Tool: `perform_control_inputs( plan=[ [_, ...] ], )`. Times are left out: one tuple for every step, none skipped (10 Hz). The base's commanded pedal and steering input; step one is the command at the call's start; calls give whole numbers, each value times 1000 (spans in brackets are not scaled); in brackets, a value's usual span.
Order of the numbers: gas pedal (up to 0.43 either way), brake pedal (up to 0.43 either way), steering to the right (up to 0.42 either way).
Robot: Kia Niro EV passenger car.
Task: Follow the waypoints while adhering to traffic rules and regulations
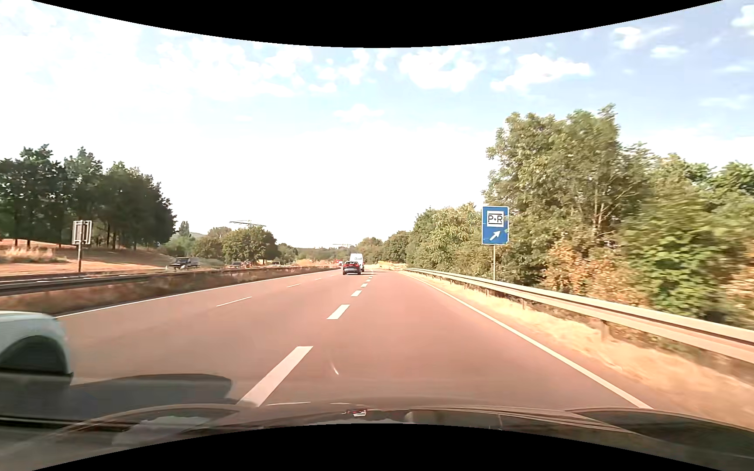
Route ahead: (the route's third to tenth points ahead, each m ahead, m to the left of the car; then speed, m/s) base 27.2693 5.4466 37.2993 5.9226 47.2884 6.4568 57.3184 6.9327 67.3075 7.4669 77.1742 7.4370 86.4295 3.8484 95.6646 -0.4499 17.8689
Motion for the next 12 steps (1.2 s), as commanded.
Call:
perform_control_inputs(
  plan=[
    [0,146,-5],
    [0,152,-5],
    [0,171,-5],
    [0,183,-5],
    [0,189,-4],
    [0,201,-4],
    [0,207,-3],
    [0,213,-2],
    [0,213,-2],
    [0,220,-2],
    [0,220,-2],
    [0,213,-1]
  ],
)
